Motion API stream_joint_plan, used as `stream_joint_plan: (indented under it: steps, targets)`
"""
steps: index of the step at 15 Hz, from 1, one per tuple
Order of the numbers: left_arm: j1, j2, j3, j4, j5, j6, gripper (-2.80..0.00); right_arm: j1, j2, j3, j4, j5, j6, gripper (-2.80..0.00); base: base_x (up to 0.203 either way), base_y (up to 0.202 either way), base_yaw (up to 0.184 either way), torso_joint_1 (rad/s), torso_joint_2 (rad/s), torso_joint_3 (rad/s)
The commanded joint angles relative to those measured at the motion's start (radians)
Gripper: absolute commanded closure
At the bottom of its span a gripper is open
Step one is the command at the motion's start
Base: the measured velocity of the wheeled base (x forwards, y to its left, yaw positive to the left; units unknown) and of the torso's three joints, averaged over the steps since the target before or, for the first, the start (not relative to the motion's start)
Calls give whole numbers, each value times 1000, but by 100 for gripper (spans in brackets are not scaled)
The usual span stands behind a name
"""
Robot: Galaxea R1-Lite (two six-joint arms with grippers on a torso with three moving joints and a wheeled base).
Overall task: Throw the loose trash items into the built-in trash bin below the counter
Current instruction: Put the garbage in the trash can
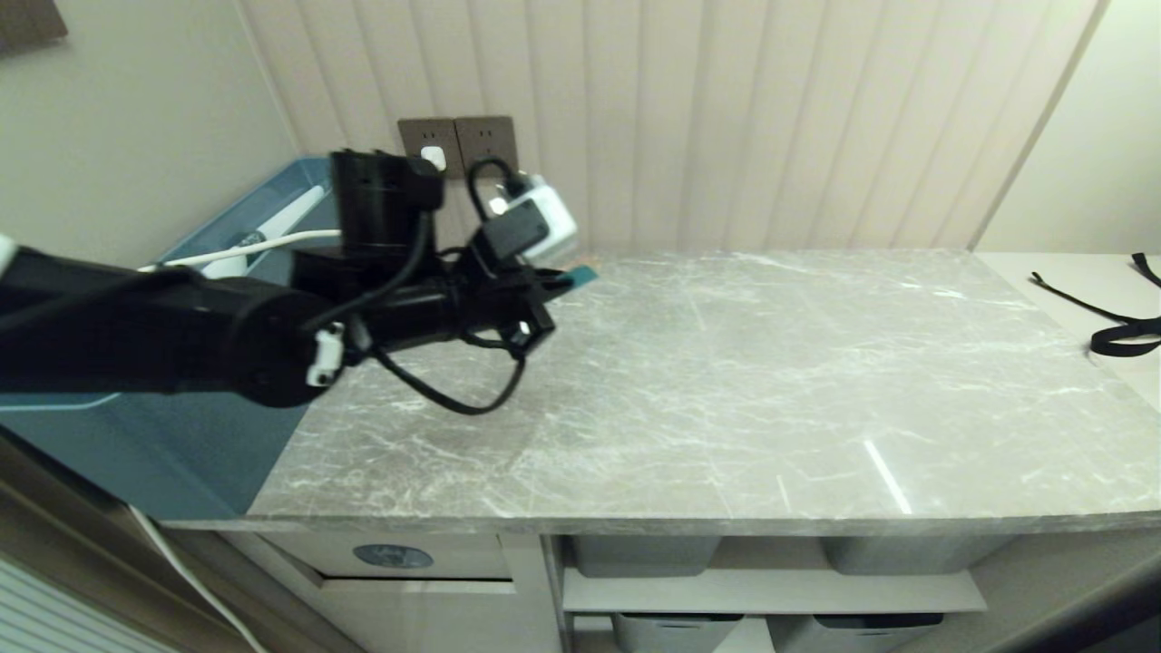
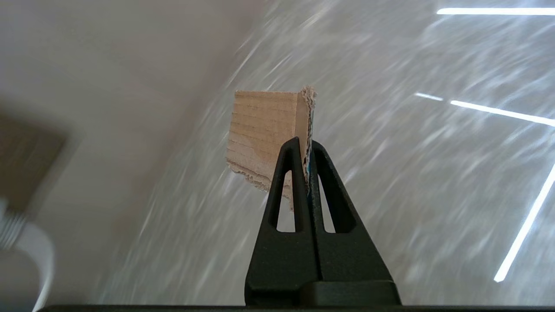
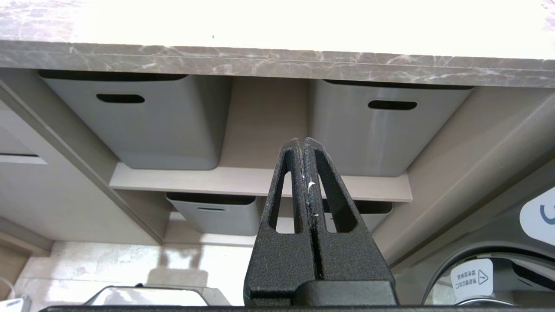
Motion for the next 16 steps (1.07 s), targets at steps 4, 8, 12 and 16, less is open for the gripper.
stream_joint_plan:
  steps: [4,8,12,16]
  targets:
    - [352,-530,470,26,13,-378,0,1,0,-2,1,0,0,0,0,0,0,0,0,0]
    - [511,-754,785,34,23,-599,0,0,0,-2,1,1,0,0,0,0,0,-64,127,73]
    - [573,-792,922,35,21,-664,0,1,0,-2,1,1,2,0,0,0,0,-240,519,277]
    - [576,-806,947,32,67,-683,0,1,1,-2,1,1,0,0,0,0,0,-245,543,298]
